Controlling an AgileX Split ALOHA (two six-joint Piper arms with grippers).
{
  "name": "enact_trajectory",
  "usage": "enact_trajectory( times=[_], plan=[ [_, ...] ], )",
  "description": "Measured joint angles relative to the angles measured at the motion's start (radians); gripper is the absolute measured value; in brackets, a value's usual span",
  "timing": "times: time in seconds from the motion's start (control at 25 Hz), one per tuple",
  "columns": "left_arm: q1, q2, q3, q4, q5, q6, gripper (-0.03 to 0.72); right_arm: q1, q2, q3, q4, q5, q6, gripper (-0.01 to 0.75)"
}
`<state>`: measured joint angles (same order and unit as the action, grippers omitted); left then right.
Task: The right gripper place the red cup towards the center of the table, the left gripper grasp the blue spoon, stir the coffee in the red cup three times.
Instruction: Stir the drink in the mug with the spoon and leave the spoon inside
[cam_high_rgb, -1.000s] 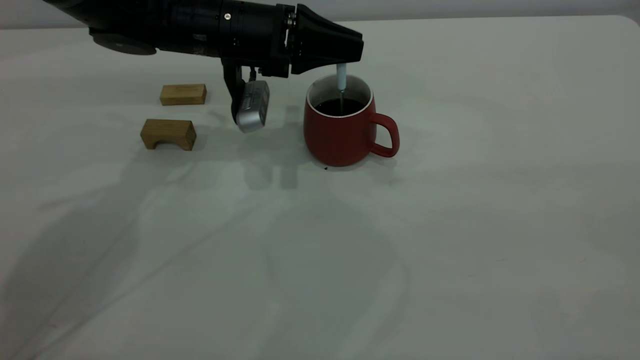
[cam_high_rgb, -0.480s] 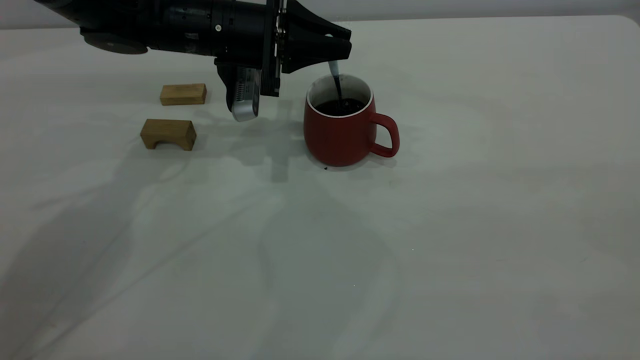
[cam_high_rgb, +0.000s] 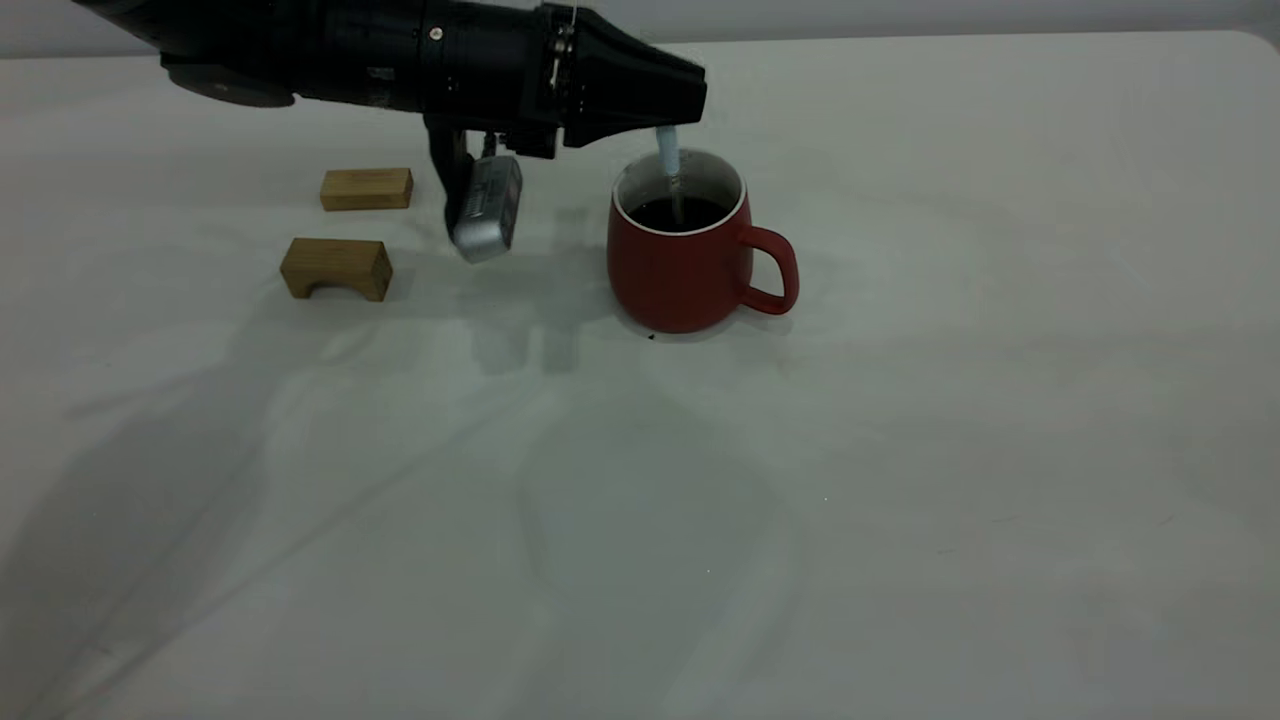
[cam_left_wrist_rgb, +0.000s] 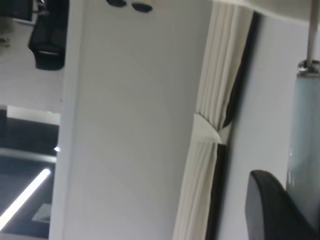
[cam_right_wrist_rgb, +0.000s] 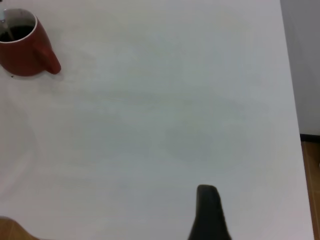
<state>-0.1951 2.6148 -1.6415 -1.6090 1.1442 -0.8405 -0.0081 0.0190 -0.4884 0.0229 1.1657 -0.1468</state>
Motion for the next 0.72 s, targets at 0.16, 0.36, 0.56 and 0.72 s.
enact_trajectory(
  times=[0.16, 0.36, 0.56, 0.72],
  plan=[
    [0.032, 0.000, 0.000, 0.051, 0.002, 0.028, 0.126, 0.000, 0.000, 0.000, 0.000, 0.000, 0.000, 0.591],
    [0.041, 0.000, 0.000, 0.031, 0.004, 0.210, 0.125, 0.000, 0.000, 0.000, 0.000, 0.000, 0.000, 0.591],
    [0.028, 0.000, 0.000, 0.003, 0.004, 0.336, 0.123, 0.000, 0.000, 0.000, 0.000, 0.000, 0.000, 0.591],
    [-0.006, 0.000, 0.000, -0.032, 0.004, 0.335, 0.123, 0.000, 0.000, 0.000, 0.000, 0.000, 0.000, 0.591]
  ],
)
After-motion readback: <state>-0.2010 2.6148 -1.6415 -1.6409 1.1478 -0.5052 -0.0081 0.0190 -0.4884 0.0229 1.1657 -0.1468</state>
